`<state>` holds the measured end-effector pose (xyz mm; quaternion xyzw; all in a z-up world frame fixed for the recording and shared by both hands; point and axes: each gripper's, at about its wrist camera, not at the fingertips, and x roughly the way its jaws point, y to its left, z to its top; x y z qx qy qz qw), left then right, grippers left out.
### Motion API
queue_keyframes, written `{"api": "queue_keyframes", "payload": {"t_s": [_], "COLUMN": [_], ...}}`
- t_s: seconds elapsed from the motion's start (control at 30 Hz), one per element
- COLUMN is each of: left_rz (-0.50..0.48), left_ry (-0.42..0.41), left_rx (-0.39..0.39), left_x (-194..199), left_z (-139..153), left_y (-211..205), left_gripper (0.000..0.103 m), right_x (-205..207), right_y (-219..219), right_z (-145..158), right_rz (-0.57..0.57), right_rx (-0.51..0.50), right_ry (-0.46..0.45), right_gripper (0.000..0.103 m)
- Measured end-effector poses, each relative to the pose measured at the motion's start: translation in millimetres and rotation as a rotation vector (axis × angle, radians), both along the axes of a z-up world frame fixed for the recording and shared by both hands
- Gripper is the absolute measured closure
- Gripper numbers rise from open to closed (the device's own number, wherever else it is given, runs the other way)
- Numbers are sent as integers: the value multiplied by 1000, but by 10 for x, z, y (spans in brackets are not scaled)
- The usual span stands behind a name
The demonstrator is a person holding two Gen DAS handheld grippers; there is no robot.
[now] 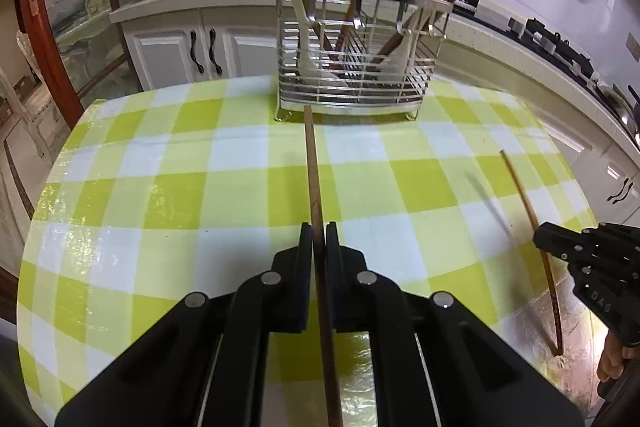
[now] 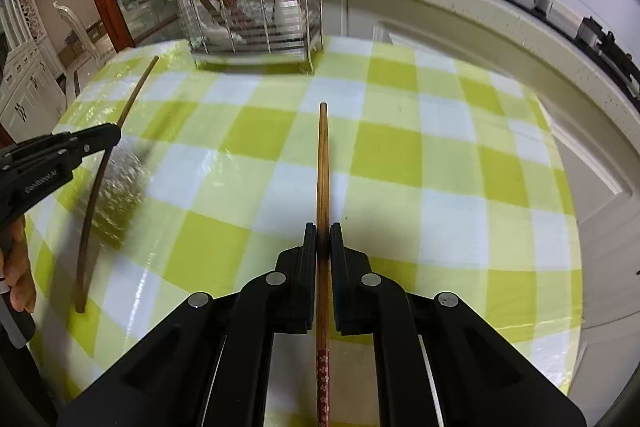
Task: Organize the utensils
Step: 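Lift both held chopsticks upright and carry them over the wire rack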
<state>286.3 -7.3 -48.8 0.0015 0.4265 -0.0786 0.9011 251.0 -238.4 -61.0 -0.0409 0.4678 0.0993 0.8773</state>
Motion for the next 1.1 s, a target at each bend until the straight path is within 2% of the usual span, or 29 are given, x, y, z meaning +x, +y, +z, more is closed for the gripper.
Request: {"api": "queue_keyframes", "payload": {"t_s": [0.6, 0.87, 1.1], "left_rz": [37, 45, 26], "left_ry": [-193, -284, -326], "left_rx": [-27, -33, -75], "left_x": [-405, -596, -683], "left_z": [580, 784, 891], "left_y": [172, 208, 247], "left_gripper": [96, 96, 96], "right_x": [-419, -608, -635], "right_y": [-72, -105, -109], "right_z": [697, 854, 877], "right_rz": [23, 43, 44], "right_rx": [71, 93, 100], "right_ry": [-199, -279, -295], "right_gripper": [95, 95, 95]}}
